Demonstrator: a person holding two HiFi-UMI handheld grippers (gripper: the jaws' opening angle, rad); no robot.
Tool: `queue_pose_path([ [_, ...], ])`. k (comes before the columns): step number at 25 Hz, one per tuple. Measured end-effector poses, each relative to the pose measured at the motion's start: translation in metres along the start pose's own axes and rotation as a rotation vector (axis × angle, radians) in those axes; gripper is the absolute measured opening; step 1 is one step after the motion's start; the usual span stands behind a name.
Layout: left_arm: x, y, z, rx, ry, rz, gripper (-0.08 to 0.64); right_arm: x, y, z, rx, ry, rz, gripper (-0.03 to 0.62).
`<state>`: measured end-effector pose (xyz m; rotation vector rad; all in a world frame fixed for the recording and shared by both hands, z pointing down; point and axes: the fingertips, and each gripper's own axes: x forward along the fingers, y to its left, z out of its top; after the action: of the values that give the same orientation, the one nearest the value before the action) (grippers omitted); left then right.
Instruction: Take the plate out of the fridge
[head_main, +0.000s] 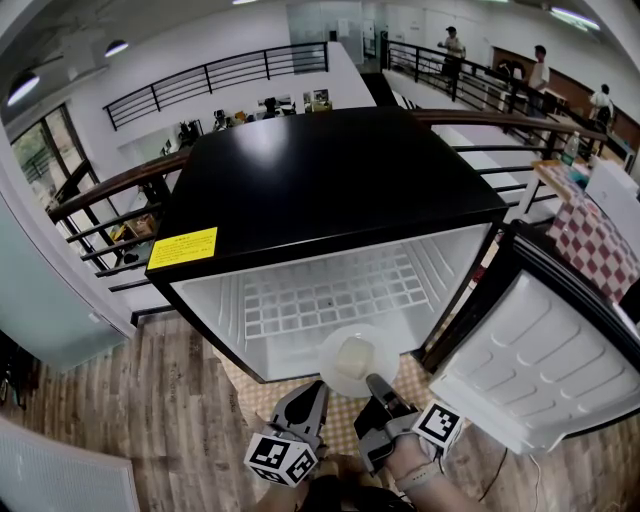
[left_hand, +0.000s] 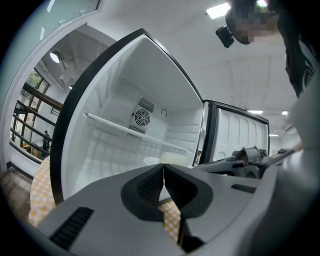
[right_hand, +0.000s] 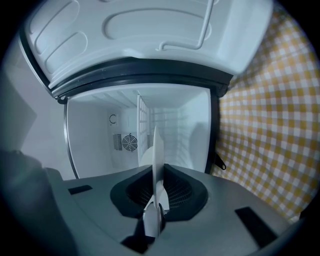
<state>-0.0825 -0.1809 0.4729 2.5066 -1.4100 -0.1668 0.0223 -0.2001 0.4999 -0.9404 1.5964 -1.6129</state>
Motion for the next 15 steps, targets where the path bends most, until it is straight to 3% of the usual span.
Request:
queue_pose_path([
  [15, 0.005, 0.003, -0.008, -0.017, 0.013, 0.001, 0.011, 0.008, -0.017, 0.001, 0.003, -0.01, -0.023, 0.049],
])
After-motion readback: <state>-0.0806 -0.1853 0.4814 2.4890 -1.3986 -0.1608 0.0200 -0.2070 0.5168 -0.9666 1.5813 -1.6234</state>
